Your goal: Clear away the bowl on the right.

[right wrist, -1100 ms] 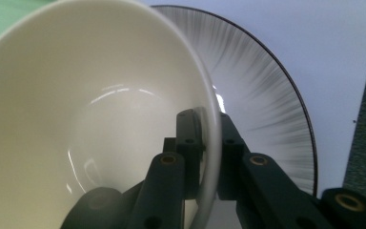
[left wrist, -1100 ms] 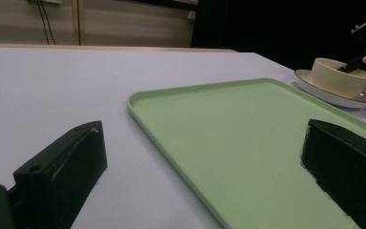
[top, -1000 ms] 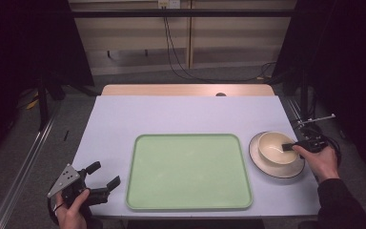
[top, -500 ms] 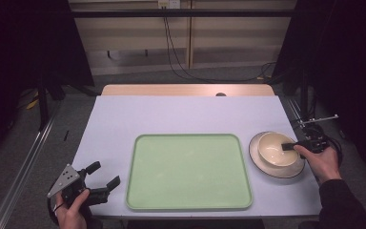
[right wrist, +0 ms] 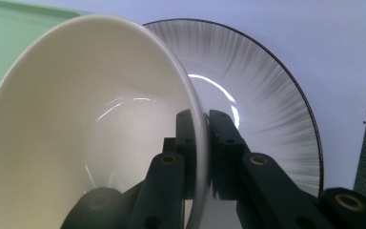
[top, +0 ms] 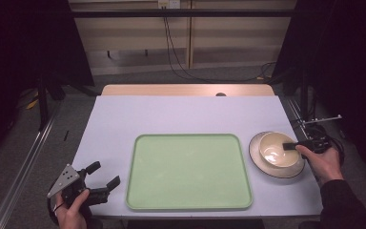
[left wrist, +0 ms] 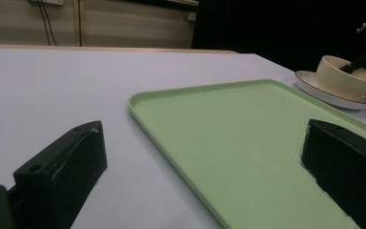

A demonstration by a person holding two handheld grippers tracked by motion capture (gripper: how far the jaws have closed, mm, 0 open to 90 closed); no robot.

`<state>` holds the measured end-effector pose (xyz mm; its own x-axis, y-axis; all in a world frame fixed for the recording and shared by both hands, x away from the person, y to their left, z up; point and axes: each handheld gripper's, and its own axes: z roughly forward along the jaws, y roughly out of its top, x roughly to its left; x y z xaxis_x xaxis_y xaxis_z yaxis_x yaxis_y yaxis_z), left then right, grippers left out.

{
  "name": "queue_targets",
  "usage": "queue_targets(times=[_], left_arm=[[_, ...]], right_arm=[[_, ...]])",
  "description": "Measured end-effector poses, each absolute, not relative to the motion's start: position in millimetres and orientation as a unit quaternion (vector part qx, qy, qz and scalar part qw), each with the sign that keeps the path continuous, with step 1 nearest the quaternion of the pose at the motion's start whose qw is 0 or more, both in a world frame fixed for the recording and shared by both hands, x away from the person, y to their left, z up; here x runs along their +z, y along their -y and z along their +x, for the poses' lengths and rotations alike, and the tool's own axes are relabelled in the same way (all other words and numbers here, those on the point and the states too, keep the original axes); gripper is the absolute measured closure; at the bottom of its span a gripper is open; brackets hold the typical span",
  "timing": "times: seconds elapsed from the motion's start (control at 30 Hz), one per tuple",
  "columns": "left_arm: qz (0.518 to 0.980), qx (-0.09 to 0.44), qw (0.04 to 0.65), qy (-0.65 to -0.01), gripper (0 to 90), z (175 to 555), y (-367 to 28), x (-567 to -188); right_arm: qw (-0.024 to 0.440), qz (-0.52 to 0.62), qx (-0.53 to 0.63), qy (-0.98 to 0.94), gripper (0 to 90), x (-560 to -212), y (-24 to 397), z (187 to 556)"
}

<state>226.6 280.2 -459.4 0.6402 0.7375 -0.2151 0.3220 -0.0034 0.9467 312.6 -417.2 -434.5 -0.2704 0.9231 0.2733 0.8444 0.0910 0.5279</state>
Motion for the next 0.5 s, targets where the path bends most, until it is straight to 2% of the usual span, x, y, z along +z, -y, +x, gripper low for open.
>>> queue_targets(times=[0.5], left_arm=[[0.687, 0.176, 0.592, -0.383, 1.6, 226.4, -281.2, -459.2]], right_arm=[[0.066, 0.589, 0.327, -0.736, 83.9, -424.0, 412.2, 308.8]])
